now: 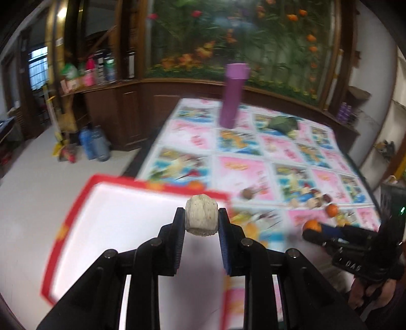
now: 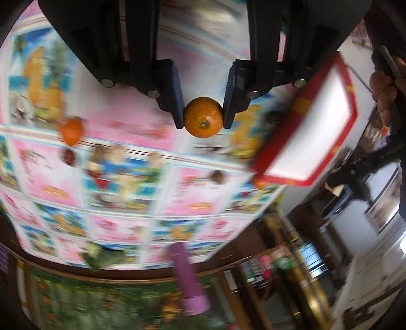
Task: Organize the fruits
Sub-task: 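Carry both items over the red-rimmed tray and open both tools to drop them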
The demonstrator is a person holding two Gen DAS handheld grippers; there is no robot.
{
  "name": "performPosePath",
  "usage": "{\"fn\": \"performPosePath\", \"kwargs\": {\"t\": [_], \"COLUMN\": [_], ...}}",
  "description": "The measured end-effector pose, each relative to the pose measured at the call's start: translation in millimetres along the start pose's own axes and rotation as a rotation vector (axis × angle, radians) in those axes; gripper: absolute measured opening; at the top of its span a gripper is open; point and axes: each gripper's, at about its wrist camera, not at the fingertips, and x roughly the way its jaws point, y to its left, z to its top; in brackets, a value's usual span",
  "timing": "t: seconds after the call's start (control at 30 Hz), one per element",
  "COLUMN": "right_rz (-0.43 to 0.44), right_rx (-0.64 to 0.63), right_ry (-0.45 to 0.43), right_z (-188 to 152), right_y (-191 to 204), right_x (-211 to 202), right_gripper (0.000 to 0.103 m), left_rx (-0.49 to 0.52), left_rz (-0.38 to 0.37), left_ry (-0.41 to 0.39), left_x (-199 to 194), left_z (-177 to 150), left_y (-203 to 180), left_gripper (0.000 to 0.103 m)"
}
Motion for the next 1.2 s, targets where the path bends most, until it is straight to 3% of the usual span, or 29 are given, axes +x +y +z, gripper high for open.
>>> {"fn": "performPosePath", "kwargs": {"t": [0.13,0.3,0.47,0.73,0.93,1.2], "right_rz": [0.096,0.175,0.205,0.161,0.13,0.134], "right_rx": [-0.125,-0.28,-0.325,-0.327,-0.34,-0.321], "right_ry": [0.021,0.067,0.156,0.227,0.228,0.215], "right_z": [8,6,-5,-14,-14,-4], "right_y": [65,142,178,185,188,172], "right_x": [18,49,88,112,108,100], "right_gripper": [0.032,0.032,0.032,0.032,0.033,0.034], "left_rx": [0.003,-0.009,-0.019,-0.032,-0.045,-0.034], "left_rz": [0.104,0.13,0.157,0.182,0.203,0.205], "left_ry": [0.034,0.088,0.128,0.179,0.198,0.182], "left_x": [0,7,15,27,31,25], "left_z": [-23,-46,-60,-71,-74,-66], "left_y": [28,49,64,78,82,77], "left_gripper": [0.024,0.024,0.024,0.024,0.025,0.055]}}
